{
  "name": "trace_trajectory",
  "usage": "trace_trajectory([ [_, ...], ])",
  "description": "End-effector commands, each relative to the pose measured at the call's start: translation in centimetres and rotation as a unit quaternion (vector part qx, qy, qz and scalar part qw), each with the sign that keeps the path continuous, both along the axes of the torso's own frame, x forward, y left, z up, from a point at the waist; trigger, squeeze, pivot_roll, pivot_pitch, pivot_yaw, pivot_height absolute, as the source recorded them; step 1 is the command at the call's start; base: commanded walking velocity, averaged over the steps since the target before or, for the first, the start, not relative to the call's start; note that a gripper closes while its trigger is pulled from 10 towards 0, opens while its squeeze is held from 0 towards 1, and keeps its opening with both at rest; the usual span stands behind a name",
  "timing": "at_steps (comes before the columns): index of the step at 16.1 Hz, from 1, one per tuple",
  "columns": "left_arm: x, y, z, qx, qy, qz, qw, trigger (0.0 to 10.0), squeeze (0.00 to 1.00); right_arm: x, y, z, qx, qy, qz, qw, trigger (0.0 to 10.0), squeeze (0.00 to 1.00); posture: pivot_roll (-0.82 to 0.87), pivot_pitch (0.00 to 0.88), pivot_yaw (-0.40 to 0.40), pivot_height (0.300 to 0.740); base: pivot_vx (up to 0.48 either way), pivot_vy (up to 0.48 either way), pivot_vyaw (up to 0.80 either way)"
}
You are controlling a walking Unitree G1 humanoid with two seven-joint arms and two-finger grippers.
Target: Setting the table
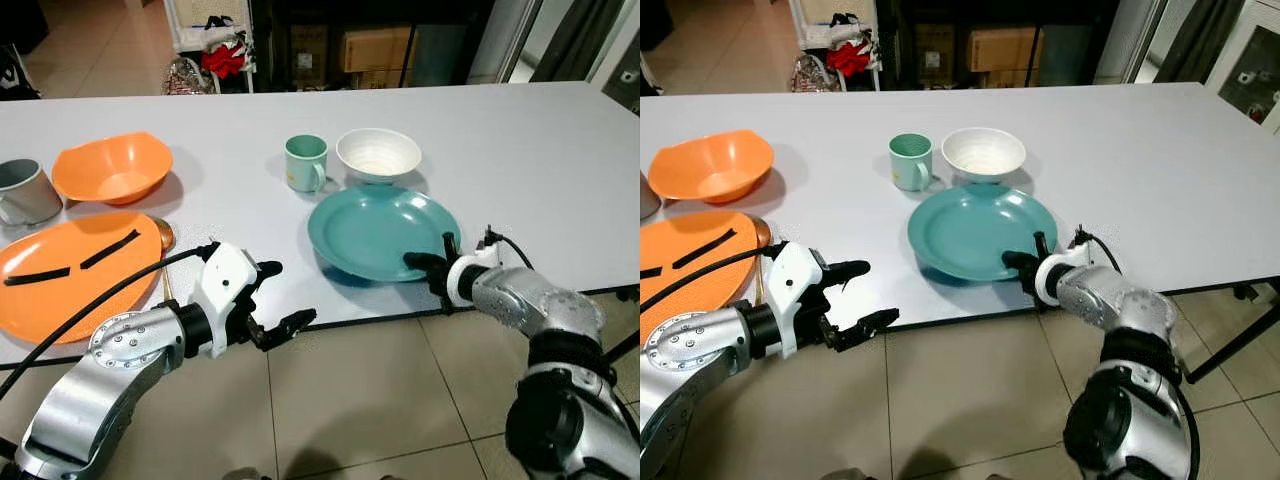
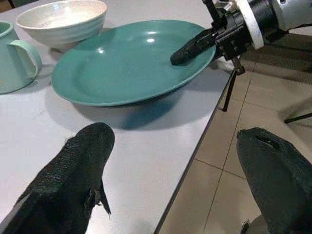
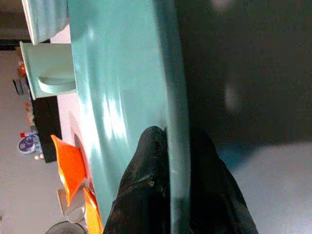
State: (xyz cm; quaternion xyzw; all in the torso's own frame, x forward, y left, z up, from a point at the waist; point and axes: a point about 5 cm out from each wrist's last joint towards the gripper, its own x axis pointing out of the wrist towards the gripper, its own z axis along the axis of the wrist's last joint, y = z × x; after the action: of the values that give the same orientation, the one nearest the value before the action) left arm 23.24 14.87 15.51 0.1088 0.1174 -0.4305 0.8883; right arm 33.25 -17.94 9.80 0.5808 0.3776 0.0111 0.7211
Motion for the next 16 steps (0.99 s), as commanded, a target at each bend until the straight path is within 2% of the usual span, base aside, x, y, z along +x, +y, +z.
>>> trace_trajectory([
  [1, -0.1, -0.2, 0.4, 0.004, -0.006, -0.009, 1.0, 10.0, 0.49, 0.6, -0.1, 0.9, -0.008, -0.027, 0.0, 1.0, 10.0, 1.0, 0.06, 0.039, -0.028, 0.74, 0.0, 0.0, 0.0],
  [4, 0.0, -0.3, 0.3, 0.007, -0.006, -0.009, 1.0, 10.0, 0.49, 0.5, -0.1, 1.1, -0.026, -0.045, 0.009, 0.999, 10.0, 1.0, 0.06, 0.036, -0.022, 0.74, 0.0, 0.0, 0.0],
  [8, 0.1, -0.5, 0.2, 0.008, -0.004, -0.014, 1.0, 10.0, 0.49, -0.9, -0.6, 0.9, -0.059, -0.06, 0.025, 0.996, 10.0, 1.0, 0.05, 0.029, -0.016, 0.74, 0.0, 0.0, 0.0],
  [9, 0.1, -0.6, 0.1, 0.007, -0.004, -0.014, 1.0, 10.0, 0.49, -1.9, -0.7, 1.0, -0.077, -0.065, 0.032, 0.994, 10.0, 1.0, 0.04, 0.027, -0.015, 0.74, 0.0, 0.0, 0.0],
  [11, 0.1, -0.6, 0.0, 0.006, -0.003, -0.014, 1.0, 10.0, 0.49, -2.8, -0.8, 1.0, -0.082, -0.066, 0.035, 0.994, 10.0, 1.0, 0.04, 0.025, -0.018, 0.74, 0.0, 0.0, 0.0],
  [12, 0.1, -0.6, -0.1, 0.004, -0.002, -0.011, 1.0, 10.0, 0.49, -4.1, -1.0, 0.8, -0.09, -0.063, 0.031, 0.993, 10.0, 1.0, 0.04, 0.023, -0.016, 0.74, 0.0, 0.0, 0.0],
  [16, 0.1, -0.6, -0.3, 0.002, -0.001, -0.008, 1.0, 10.0, 0.49, -6.1, -0.9, 1.2, -0.109, -0.081, 0.039, 0.99, 10.0, 1.0, 0.04, 0.011, -0.008, 0.74, 0.0, 0.0, 0.0],
])
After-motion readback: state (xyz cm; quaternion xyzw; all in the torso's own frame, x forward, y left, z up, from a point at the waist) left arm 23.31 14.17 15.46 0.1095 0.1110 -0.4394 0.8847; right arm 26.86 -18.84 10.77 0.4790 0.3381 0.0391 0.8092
